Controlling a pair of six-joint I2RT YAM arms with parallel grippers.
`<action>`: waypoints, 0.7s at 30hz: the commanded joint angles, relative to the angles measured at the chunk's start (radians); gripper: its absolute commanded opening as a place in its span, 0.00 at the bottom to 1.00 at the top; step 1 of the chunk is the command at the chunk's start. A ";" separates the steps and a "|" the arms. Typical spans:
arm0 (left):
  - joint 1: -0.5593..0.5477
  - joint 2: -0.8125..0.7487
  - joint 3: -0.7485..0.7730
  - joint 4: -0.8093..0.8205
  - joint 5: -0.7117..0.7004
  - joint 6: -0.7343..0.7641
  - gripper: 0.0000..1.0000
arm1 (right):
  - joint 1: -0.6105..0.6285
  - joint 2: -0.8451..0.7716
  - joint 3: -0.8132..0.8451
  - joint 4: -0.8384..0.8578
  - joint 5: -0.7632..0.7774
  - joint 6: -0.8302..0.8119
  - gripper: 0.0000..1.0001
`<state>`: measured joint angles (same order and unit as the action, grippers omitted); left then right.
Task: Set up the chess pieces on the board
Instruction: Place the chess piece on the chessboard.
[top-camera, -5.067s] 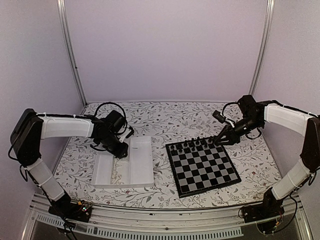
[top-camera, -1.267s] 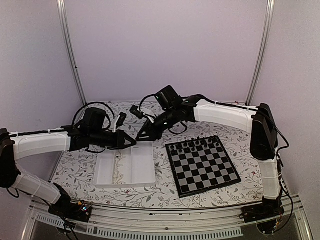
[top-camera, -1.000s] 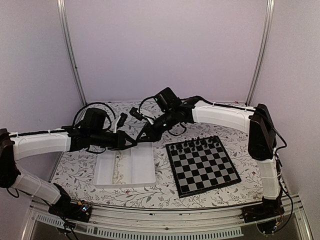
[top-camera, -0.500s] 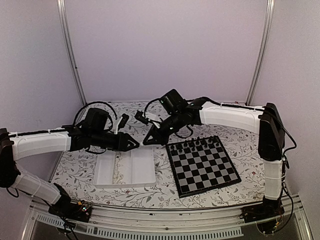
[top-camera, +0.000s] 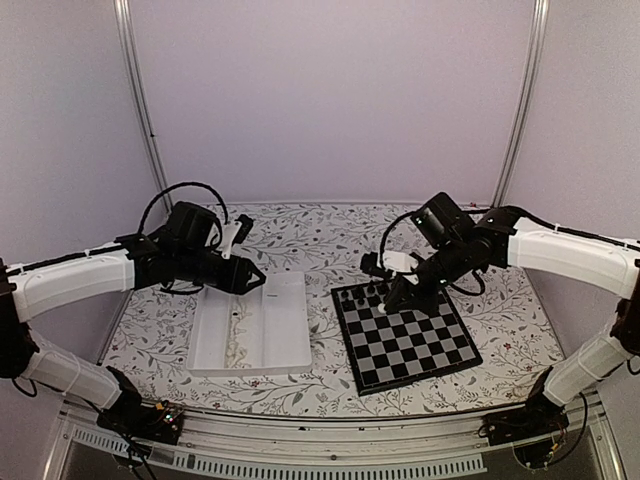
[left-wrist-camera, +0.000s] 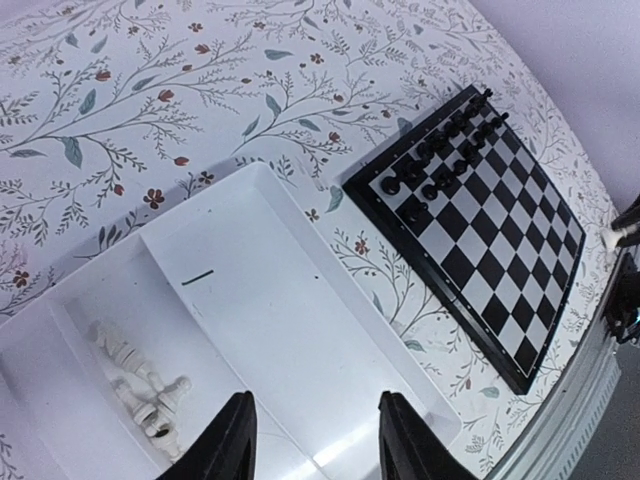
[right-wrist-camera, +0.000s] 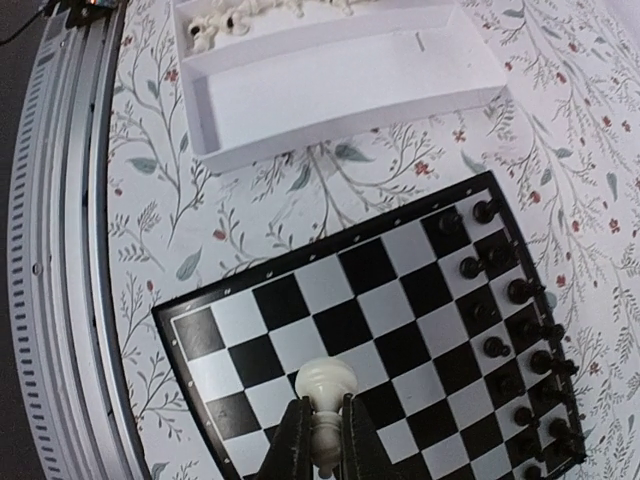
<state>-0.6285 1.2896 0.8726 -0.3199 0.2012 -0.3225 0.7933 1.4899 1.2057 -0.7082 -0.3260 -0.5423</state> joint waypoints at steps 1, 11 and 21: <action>0.007 0.032 0.046 -0.063 -0.067 0.064 0.44 | -0.001 -0.051 -0.091 -0.156 -0.003 -0.117 0.00; 0.006 0.047 0.034 -0.070 -0.051 0.042 0.44 | 0.005 -0.031 -0.213 -0.180 0.008 -0.146 0.00; 0.006 0.044 0.018 -0.080 -0.061 0.039 0.44 | 0.074 0.024 -0.226 -0.162 0.071 -0.137 0.02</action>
<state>-0.6273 1.3354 0.9020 -0.3840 0.1471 -0.2848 0.8497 1.4925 0.9810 -0.8742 -0.2771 -0.6743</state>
